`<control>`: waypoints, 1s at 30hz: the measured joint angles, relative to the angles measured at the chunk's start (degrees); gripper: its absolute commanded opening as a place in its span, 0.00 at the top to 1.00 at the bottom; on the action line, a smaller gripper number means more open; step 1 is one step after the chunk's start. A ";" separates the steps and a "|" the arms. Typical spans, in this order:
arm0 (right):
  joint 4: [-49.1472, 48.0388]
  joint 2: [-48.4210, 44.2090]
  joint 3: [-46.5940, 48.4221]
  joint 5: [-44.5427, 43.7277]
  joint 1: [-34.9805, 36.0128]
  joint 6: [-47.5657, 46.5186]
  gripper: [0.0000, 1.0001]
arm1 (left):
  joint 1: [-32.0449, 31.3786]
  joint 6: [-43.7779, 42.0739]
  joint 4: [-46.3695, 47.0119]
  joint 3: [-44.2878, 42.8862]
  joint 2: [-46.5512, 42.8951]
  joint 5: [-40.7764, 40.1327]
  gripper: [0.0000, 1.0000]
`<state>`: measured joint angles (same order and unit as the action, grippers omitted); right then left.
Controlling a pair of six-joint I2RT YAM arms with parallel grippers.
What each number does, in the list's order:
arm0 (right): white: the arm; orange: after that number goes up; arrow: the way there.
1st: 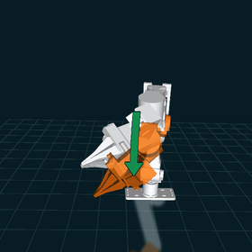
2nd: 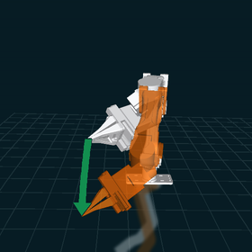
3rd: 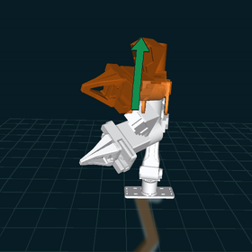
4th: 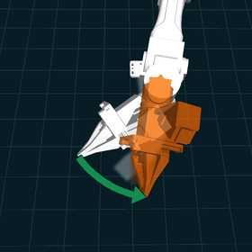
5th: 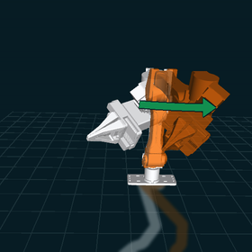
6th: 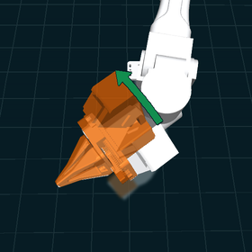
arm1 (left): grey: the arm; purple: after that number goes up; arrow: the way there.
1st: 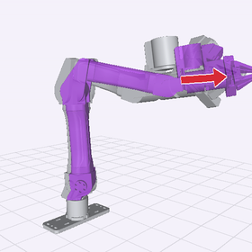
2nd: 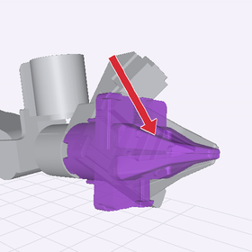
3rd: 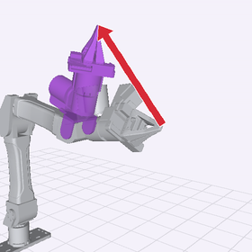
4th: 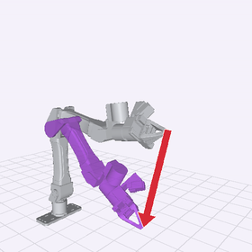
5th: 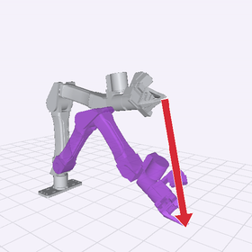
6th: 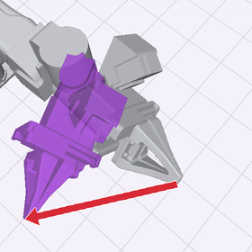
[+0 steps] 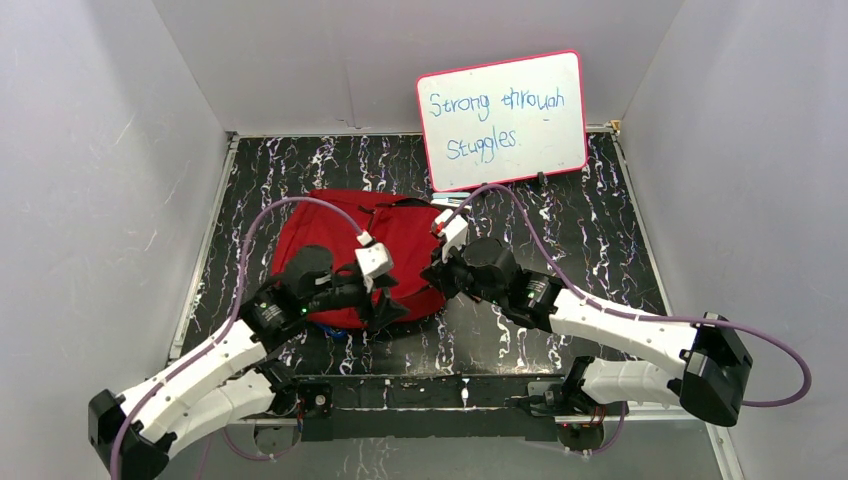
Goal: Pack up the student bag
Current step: Zip the student bag at the center of the board.
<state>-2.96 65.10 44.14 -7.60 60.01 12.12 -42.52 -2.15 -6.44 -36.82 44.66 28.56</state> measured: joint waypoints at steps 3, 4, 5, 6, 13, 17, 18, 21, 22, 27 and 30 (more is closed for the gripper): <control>0.07 0.15 0.02 0.00 0.00 1.25 1.00 | -4.39 -2.36 0.04 0.02 2.16 -6.16 0.38; 0.09 0.15 0.07 0.00 0.00 1.51 1.00 | -5.88 -3.26 0.15 0.04 3.04 -8.61 0.39; 0.13 0.15 0.13 0.00 0.00 1.73 1.00 | -7.39 -4.11 0.31 0.11 3.91 -10.78 0.39; 0.22 0.15 0.22 0.00 0.00 1.88 1.00 | -8.52 -4.74 0.46 0.22 4.59 -12.59 0.39; 0.72 0.11 0.35 0.04 0.00 2.34 1.00 | -13.62 -8.04 3.06 1.22 9.25 -23.52 0.48; 1.31 0.09 0.35 0.07 0.00 2.47 1.00 | -13.75 -8.61 4.79 1.25 11.67 -25.14 0.61; 1.40 0.09 0.35 0.07 0.00 2.51 1.00 | -13.77 -8.66 5.14 1.25 12.24 -25.11 0.64; 1.60 0.09 0.35 0.00 0.00 2.58 1.00 | -13.94 -8.50 5.31 1.25 13.73 -23.96 0.73; 1.66 0.09 0.39 -0.02 0.00 2.64 1.00 | -13.97 -8.39 5.40 1.25 13.97 -23.19 0.77; 2.93 0.09 0.87 -0.74 0.00 2.64 1.00 | -13.92 -7.30 5.27 1.38 13.99 -20.55 1.00; 4.39 0.09 1.49 -2.62 0.02 2.19 1.00 | -13.90 -6.73 4.17 1.51 13.35 -19.65 1.00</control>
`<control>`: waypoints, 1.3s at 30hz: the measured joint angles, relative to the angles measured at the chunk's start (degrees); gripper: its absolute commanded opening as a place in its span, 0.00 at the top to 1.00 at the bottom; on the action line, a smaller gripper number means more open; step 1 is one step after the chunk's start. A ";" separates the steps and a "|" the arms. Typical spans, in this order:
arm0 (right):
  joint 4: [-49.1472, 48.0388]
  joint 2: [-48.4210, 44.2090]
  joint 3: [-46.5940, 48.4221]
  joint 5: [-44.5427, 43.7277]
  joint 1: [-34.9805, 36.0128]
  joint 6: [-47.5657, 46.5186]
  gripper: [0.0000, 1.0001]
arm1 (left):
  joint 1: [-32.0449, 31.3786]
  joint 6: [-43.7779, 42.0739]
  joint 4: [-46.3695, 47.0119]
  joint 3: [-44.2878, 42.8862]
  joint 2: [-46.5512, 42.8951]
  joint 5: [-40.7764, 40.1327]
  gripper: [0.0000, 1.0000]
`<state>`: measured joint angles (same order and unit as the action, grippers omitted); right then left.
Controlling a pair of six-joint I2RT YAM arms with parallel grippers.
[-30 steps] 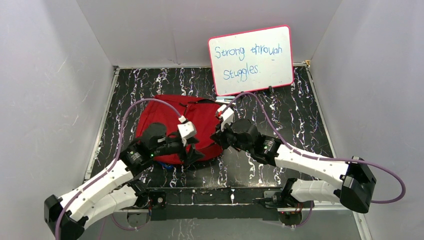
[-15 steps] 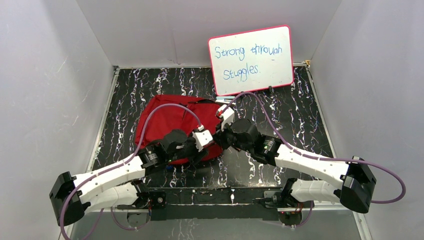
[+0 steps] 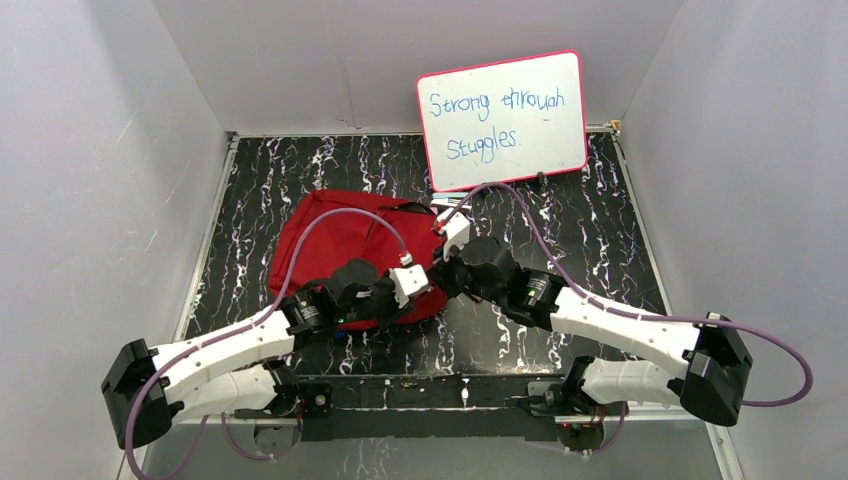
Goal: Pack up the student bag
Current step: Zip the student bag at the center of the board.
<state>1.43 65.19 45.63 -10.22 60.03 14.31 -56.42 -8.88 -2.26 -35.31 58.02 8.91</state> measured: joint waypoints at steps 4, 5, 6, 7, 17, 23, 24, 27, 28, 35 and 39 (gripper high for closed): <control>2.34 0.46 1.33 -2.40 -0.74 -1.33 1.00 | 0.02 0.50 -2.16 0.00 -2.64 0.42 1.00; 2.75 0.83 1.81 -2.86 -1.36 -1.73 1.00 | 0.02 0.57 -2.89 0.00 -3.32 0.55 1.00; 3.02 1.22 2.29 -3.28 -2.21 -2.21 1.00 | 0.00 0.61 -3.91 0.00 -4.11 0.70 1.00; 3.21 1.62 2.73 -3.63 -3.28 -2.58 1.00 | 0.00 0.63 -4.96 0.00 -4.83 0.94 1.00; 2.54 8.90 6.51 -3.45 -12.83 -6.84 1.00 | 0.02 1.36 -8.85 -0.24 -6.73 2.73 1.00; -0.63 16.50 9.38 -1.46 -18.08 -9.62 1.00 | 0.09 1.64 -10.58 -1.49 -6.69 2.97 1.00; -1.05 17.79 10.05 -0.87 -18.82 -10.03 1.00 | 0.15 1.64 -10.97 -1.99 -6.69 2.84 1.00; -1.90 20.35 11.78 0.66 -20.17 -10.38 1.00 | 0.44 1.66 -11.80 -3.19 -6.69 2.40 1.00; -2.14 20.81 12.20 1.22 -20.59 -10.69 1.00 | 0.48 1.68 -12.09 -3.61 -6.69 2.21 1.00; -3.30 22.73 15.08 4.31 -22.51 -12.44 1.00 | 0.85 1.90 -14.08 -5.84 -6.69 1.49 1.00; -4.11 21.90 14.99 10.21 -23.26 -14.51 1.00 | 0.85 2.12 -16.55 -6.99 -6.71 1.42 1.00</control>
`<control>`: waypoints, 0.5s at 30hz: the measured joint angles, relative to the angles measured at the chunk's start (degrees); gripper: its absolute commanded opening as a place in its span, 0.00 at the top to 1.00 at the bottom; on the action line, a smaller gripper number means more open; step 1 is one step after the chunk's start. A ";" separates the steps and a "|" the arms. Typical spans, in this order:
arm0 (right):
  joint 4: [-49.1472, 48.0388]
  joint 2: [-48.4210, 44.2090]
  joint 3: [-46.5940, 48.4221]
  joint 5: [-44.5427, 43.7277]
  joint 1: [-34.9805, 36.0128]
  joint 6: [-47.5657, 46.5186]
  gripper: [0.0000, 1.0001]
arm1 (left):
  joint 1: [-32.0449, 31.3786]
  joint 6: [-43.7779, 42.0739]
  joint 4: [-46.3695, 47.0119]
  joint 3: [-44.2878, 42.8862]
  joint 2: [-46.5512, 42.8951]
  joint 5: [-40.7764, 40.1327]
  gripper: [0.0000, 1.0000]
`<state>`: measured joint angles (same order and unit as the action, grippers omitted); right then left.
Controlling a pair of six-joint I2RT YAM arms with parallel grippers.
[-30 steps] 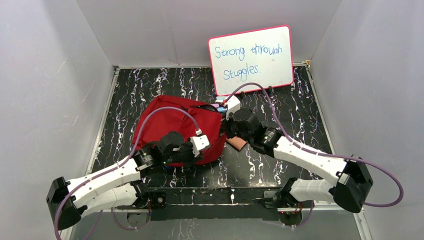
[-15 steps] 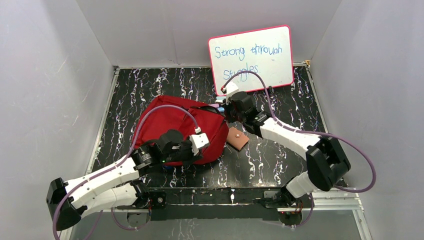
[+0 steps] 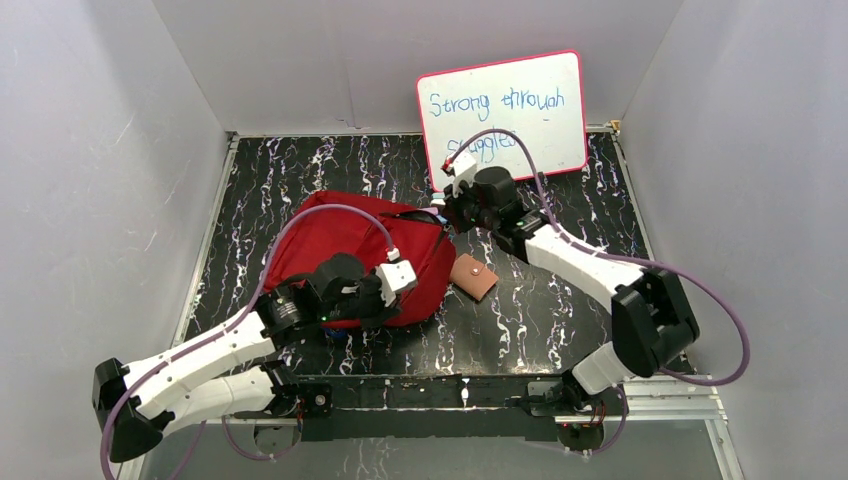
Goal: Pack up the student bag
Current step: Zip the student bag at the center of the board.
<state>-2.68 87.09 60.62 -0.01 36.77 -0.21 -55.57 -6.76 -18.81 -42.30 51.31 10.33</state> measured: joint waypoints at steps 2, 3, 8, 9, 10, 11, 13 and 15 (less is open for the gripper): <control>-0.70 -2.34 -1.03 6.21 -1.05 -1.49 1.00 | -0.11 0.17 -1.64 -0.11 -0.09 0.31 1.00; -0.85 -4.31 -1.86 10.25 -1.73 -2.05 1.00 | -0.20 0.31 -2.43 -0.11 -0.15 0.48 1.00; -1.92 -12.52 -3.43 27.47 -3.02 -2.32 1.00 | -0.66 0.66 -5.29 -0.20 -0.39 1.29 0.99; -2.21 -13.60 -3.50 30.42 -2.97 -1.81 1.00 | -0.76 0.76 -5.75 -0.20 -0.39 1.51 0.96; -2.45 -14.45 -3.54 33.00 -2.89 -1.29 1.00 | -0.87 0.83 -6.23 -0.22 -0.39 1.75 0.90; -2.56 -14.99 -3.58 34.69 -2.82 -0.92 1.00 | -0.94 0.87 -6.58 -0.22 -0.39 1.84 0.82; -2.45 -15.78 -4.02 37.53 -2.34 -0.15 1.00 | -1.03 1.14 -7.41 -0.44 -0.31 2.10 0.69; -1.27 -15.89 -4.28 38.36 -1.81 0.04 1.00 | -1.18 1.57 -7.72 -0.61 -0.24 2.16 0.58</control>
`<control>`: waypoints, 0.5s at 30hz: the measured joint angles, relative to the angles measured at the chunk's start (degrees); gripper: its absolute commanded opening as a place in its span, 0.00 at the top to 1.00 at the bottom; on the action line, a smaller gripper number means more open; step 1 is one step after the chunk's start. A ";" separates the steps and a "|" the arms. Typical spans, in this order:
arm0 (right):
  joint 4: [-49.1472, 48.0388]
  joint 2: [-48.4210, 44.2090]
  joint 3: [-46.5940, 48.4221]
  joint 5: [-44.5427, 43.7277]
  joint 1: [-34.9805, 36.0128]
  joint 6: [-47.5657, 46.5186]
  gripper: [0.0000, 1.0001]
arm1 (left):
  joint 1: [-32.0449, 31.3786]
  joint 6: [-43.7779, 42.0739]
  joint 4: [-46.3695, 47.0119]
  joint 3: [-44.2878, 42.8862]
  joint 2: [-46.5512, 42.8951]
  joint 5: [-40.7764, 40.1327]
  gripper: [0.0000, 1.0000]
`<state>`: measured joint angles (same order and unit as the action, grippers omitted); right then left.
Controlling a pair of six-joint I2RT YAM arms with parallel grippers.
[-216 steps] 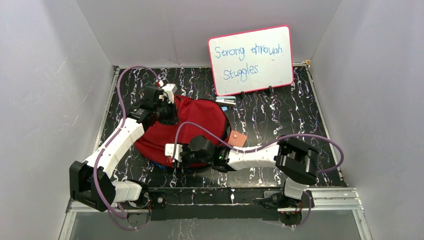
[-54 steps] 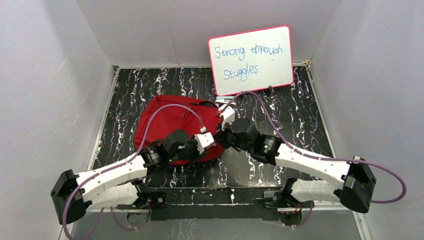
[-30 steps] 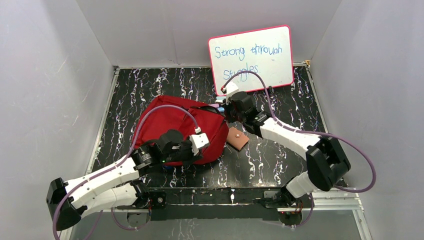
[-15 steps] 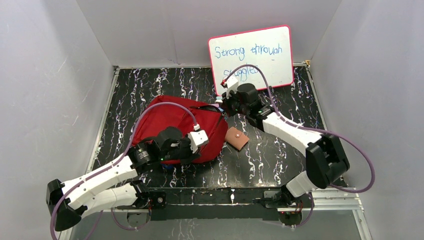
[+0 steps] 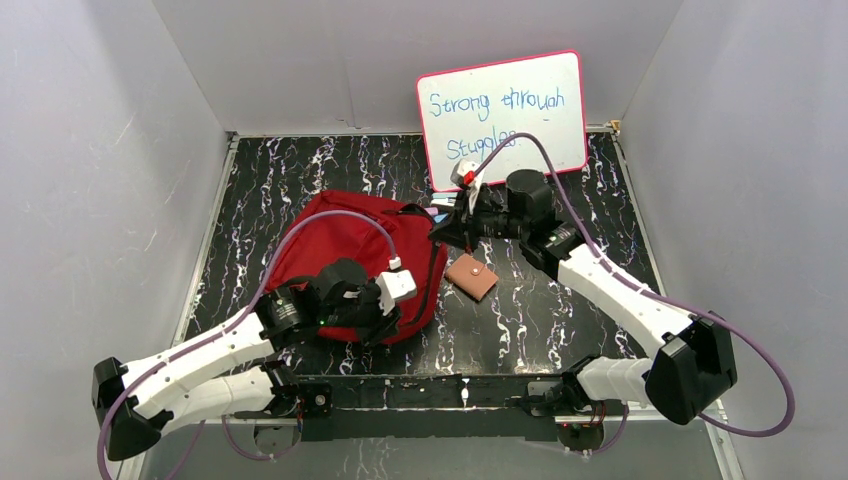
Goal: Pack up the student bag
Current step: Zip the student bag at the center of the board.
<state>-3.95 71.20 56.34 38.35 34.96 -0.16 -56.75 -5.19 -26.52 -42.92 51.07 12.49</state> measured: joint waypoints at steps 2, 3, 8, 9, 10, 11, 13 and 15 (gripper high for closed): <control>1.18 -0.02 -0.59 -0.09 0.68 0.13 1.00 | 0.00 0.50 0.22 -0.02 -0.04 -0.28 0.51; 1.75 -0.11 -1.18 -0.33 0.98 0.22 1.00 | 0.00 0.96 0.55 -0.02 -0.15 -0.74 0.49; 5.16 -0.17 -3.34 -2.56 2.45 2.29 1.00 | 0.00 2.40 5.20 0.35 -2.25 -2.86 0.40; 5.62 -0.26 -3.69 -3.17 2.80 3.08 1.00 | 0.00 2.67 6.91 0.55 -2.69 -2.95 0.38; 6.03 -0.37 -4.11 -3.80 3.26 4.04 1.00 | 0.00 2.91 8.52 0.70 -2.84 -2.91 0.37; 6.12 -0.44 -4.42 -4.15 3.52 4.72 1.00 | 0.00 3.17 10.36 0.92 -2.71 -2.80 0.36; 6.75 -0.55 -4.81 -5.35 4.17 6.58 1.00 | 0.00 3.72 13.20 1.11 -1.36 -2.49 0.34; 7.02 -0.61 -4.83 -6.69 4.61 8.61 1.00 | -0.26 3.98 16.24 1.14 1.68 -2.19 0.33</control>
<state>3.07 70.59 51.51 31.66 39.57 8.45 -57.01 -1.21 -10.28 -41.78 52.75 10.31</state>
